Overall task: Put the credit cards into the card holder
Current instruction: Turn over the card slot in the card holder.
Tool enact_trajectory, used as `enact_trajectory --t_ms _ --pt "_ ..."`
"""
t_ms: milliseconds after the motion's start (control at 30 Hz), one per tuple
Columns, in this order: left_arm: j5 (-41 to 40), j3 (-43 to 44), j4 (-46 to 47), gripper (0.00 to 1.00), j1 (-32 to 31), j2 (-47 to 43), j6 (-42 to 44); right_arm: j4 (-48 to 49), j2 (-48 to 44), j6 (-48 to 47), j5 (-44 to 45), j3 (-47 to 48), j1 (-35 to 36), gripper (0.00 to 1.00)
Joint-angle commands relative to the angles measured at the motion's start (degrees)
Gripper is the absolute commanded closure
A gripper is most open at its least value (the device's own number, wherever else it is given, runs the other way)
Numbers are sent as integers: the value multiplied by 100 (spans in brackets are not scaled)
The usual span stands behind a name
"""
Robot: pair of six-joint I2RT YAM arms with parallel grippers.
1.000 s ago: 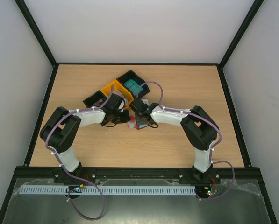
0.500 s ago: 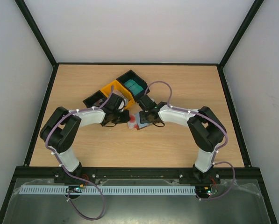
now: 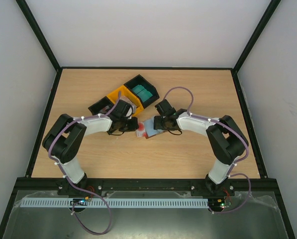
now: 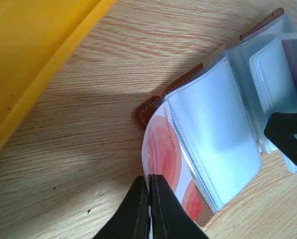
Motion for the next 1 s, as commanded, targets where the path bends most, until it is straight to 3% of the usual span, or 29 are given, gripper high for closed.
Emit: enact_trajectory --t_ms 0,200,467,767,967 --pt "-132 -171 -545 97 -40 252 116 62 -164 -45 201 -58 -16 32" --pt "-128 -172 -536 97 -31 258 120 -17 -212 -165 420 -45 -16 28" --pt "-124 -180 -537 97 -39 252 127 251 -328 -233 -577 -103 -33 29" --pt "-128 -216 -526 97 -40 225 144 422 -318 -40 -815 -299 -224 46" --pt "-110 -216 -520 97 -35 216 148 367 -230 -24 -551 -336 -229 47"
